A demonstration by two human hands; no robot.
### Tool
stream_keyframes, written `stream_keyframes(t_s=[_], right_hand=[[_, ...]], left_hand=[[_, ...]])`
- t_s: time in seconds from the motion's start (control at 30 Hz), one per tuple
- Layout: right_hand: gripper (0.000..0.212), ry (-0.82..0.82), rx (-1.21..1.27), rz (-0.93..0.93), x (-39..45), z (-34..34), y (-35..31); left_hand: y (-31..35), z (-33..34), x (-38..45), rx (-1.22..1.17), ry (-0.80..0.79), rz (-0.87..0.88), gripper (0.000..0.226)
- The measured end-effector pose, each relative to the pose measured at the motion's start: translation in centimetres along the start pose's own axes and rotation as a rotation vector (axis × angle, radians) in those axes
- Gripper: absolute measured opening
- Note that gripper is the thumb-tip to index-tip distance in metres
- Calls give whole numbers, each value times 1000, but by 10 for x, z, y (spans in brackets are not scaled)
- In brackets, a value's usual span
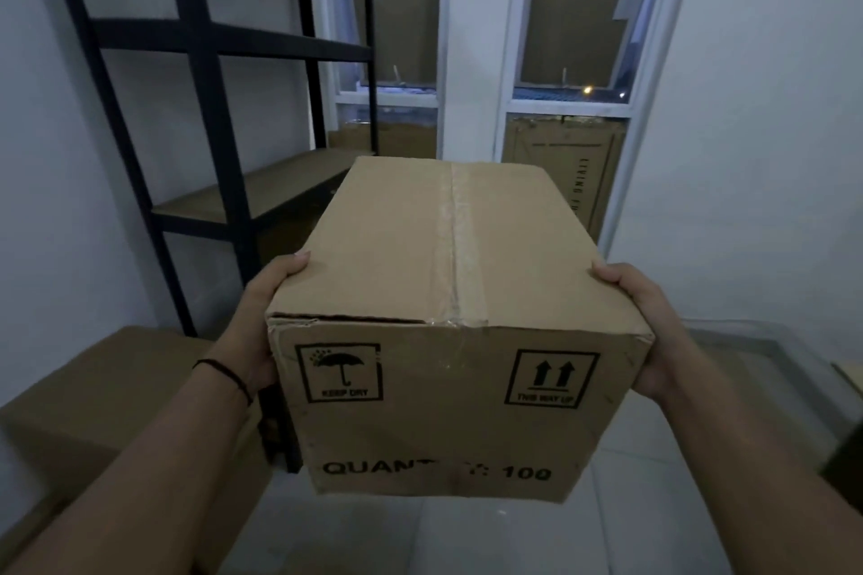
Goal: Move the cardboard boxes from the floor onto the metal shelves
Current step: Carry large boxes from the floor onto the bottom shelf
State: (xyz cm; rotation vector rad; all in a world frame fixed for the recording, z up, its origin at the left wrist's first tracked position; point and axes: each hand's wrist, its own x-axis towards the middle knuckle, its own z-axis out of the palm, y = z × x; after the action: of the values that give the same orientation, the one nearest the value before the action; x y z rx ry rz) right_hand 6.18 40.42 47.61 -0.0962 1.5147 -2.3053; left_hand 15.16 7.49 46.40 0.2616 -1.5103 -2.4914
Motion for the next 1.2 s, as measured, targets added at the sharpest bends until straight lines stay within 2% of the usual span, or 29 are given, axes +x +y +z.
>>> stream_keyframes(t_s=[0.07,0.2,0.47,0.6,0.83,1.0,1.2], right_hand=[[35,3,-2,-8,2,-19,-12],[43,20,2,-27,11,-52,-33],[37,32,16,-66,29,-117,-79],[39,50,10,-80,42,-143,-103],[34,64,7,-104,74,-173,-131],[40,88,25,-118,115,-193,-142],[36,133,5,-132,180,-214,-155]], left_hand=[[-9,20,12,4,-40,-11,37],[-21,58,32,10,-73,-16,32],[-39,135,73,-3,-112,3,35],[-48,170,94,-6,-143,11,29],[-58,210,135,-1,-110,-37,29],[-66,228,183,23,-164,-24,30],[-76,246,261,21,-201,-16,24]])
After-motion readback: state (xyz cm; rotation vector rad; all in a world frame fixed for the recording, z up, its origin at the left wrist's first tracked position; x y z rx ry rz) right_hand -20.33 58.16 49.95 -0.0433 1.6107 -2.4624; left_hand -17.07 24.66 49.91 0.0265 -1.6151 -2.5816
